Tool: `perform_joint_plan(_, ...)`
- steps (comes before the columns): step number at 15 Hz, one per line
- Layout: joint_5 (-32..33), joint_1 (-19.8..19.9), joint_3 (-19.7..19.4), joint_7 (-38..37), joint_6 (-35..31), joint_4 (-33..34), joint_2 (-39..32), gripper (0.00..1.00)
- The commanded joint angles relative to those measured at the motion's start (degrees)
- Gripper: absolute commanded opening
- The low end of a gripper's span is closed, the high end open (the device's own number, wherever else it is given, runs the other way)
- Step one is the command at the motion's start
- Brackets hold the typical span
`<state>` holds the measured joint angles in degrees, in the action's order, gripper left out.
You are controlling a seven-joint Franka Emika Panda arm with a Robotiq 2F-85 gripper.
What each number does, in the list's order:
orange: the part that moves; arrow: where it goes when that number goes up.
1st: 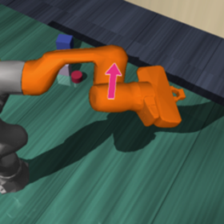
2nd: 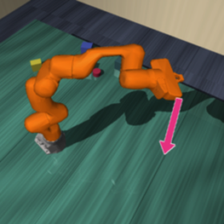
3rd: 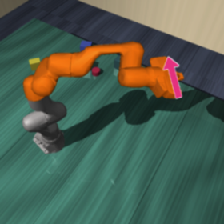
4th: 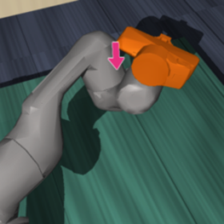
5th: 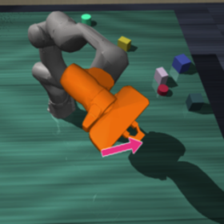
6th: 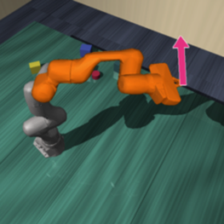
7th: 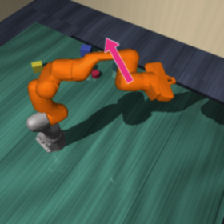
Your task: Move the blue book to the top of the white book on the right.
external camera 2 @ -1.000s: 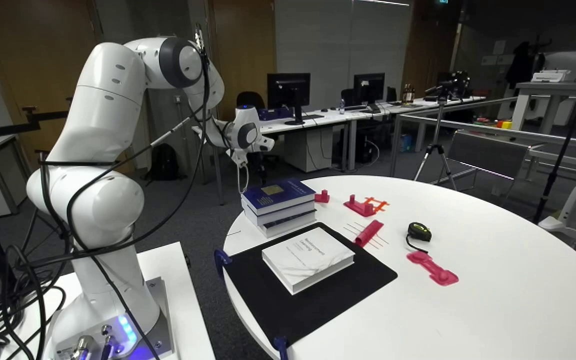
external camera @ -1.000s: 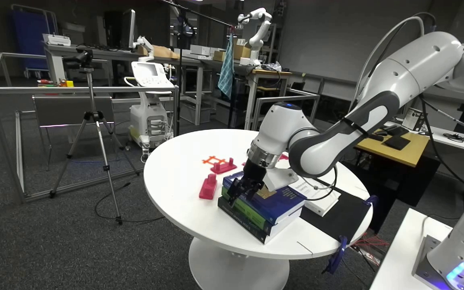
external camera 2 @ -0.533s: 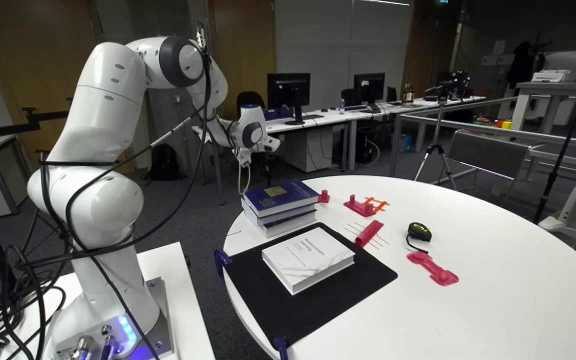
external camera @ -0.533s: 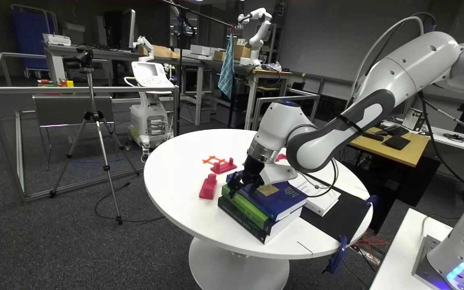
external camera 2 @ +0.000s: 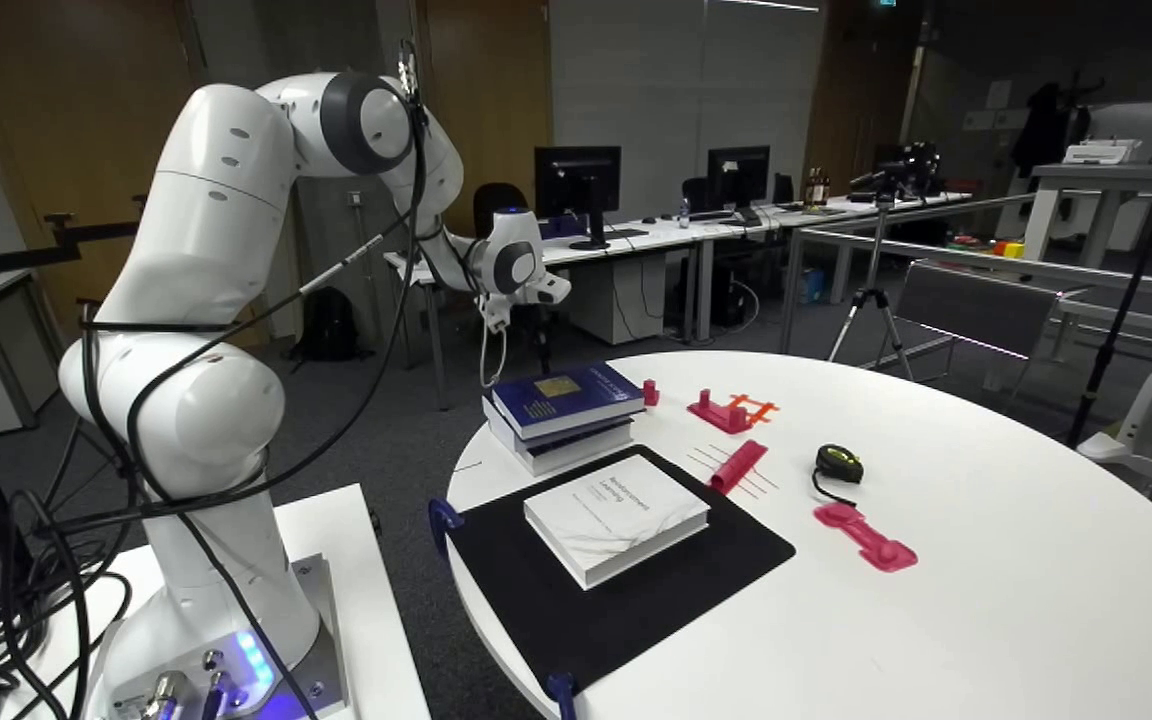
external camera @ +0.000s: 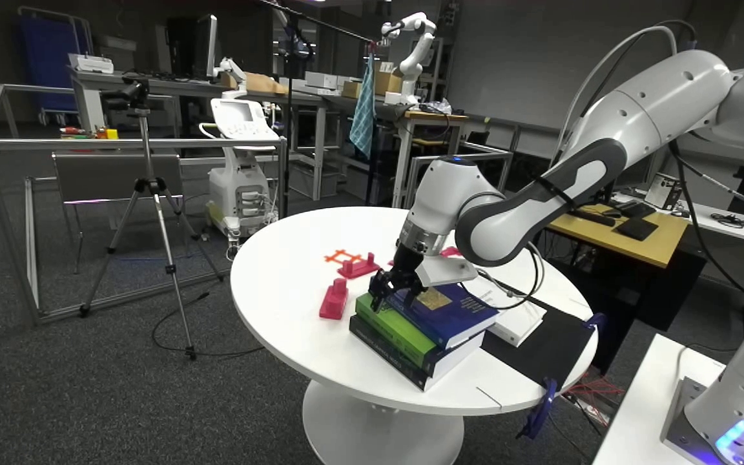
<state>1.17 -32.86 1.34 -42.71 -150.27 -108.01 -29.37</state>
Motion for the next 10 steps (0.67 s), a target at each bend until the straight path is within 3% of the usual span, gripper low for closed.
perform_joint_plan(1,0.86,1.07,0.33,-2.2,3.63,0.32,0.92,1.0)
perform_joint_plan(6,2.11,0.62,0.08,-6.26,10.26,1.22,1.24,1.0)
perform_joint_plan(10,2.02,1.27,1.45,-6.23,10.0,1.84,1.02,1.0)
